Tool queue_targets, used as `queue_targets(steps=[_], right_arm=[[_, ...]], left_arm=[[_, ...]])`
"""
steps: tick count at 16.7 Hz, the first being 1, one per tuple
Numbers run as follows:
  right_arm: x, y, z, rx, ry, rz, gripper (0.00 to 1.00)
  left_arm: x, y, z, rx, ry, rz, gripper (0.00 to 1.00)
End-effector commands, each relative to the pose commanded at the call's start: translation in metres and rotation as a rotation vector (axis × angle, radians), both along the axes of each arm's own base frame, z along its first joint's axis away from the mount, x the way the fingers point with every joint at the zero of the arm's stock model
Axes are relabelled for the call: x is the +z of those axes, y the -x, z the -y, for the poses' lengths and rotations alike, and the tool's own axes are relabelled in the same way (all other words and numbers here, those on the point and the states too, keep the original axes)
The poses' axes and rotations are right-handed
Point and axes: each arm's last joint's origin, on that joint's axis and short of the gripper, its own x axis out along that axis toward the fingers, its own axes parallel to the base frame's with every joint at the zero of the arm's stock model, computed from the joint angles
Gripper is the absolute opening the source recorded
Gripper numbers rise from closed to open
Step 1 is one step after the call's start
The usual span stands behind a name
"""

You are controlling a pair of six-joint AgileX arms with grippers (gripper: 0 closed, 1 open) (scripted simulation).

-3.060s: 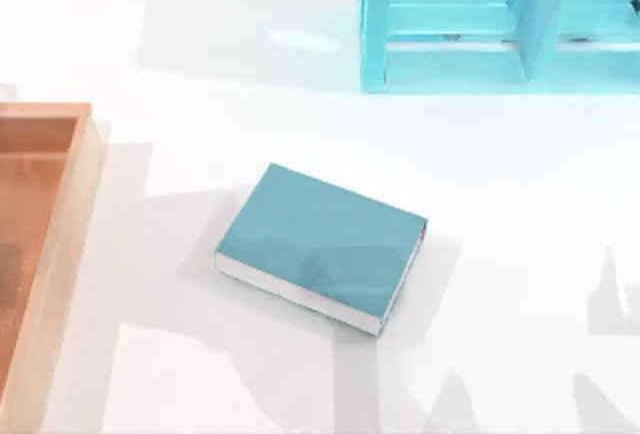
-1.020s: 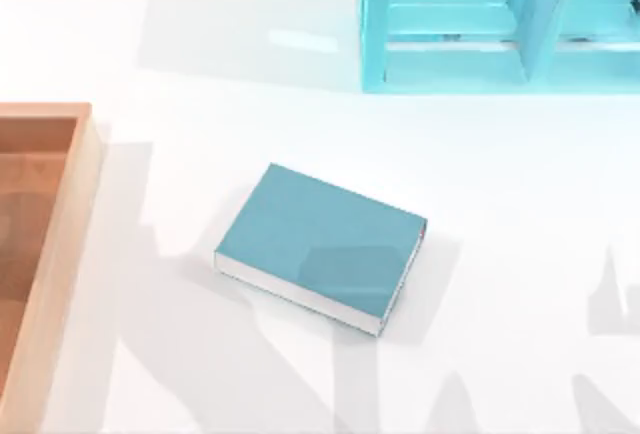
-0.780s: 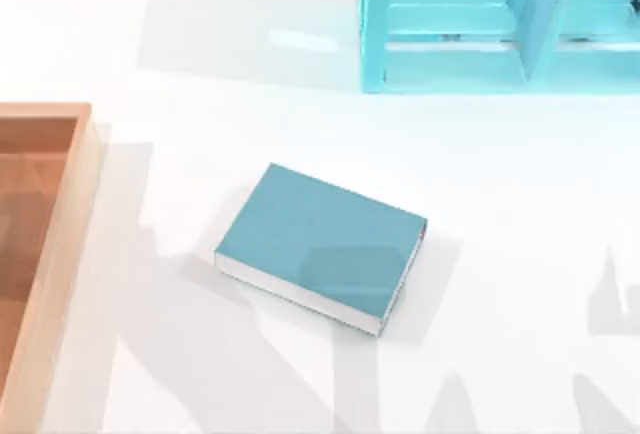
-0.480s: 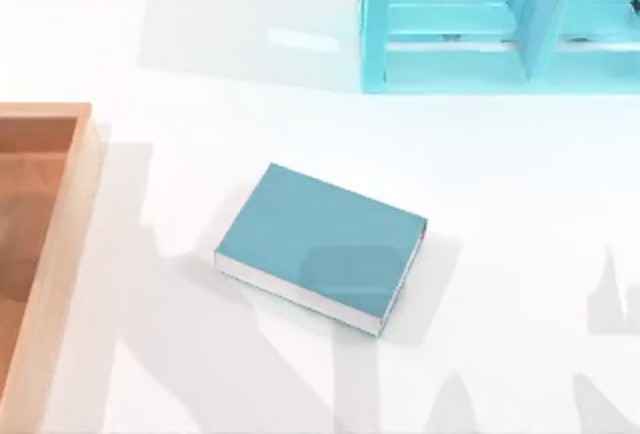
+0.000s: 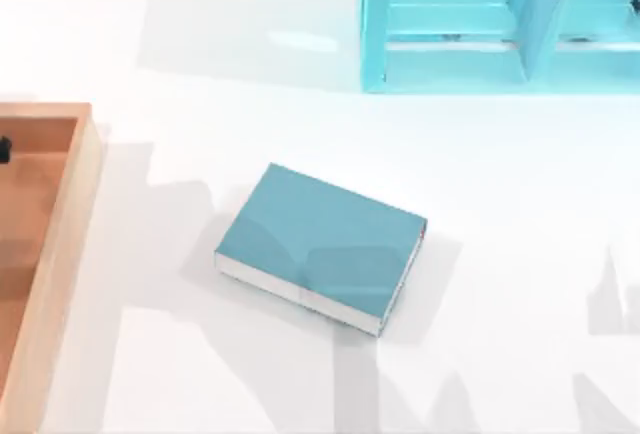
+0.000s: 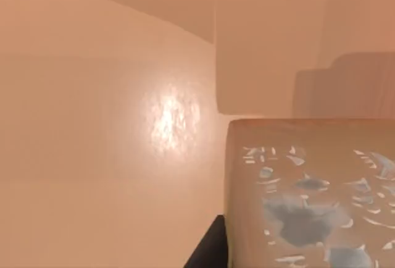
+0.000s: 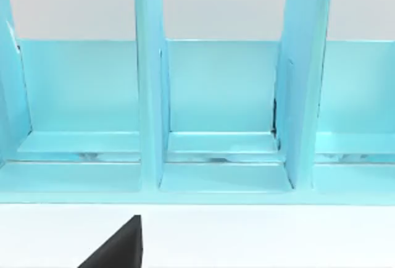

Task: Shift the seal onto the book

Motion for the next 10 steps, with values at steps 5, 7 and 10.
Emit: queue_targets(steps=[5, 7, 10], right_arm=[[0.000, 0.000, 0.000, 0.000, 0.000, 0.000, 1.00], [0.000, 0.000, 0.000, 0.000, 0.000, 0.000, 1.00], [0.000, 0.000, 0.000, 0.000, 0.000, 0.000, 1.00]], left_arm=[[0.037, 0.000, 0.058, -0.004, -0.001, -0.094, 0.00], [0.059, 0.002, 0.085, -0.019, -0.014, -0.071, 0.00], [0.093, 0.009, 0.116, -0.037, -0.025, 0.018, 0.00]])
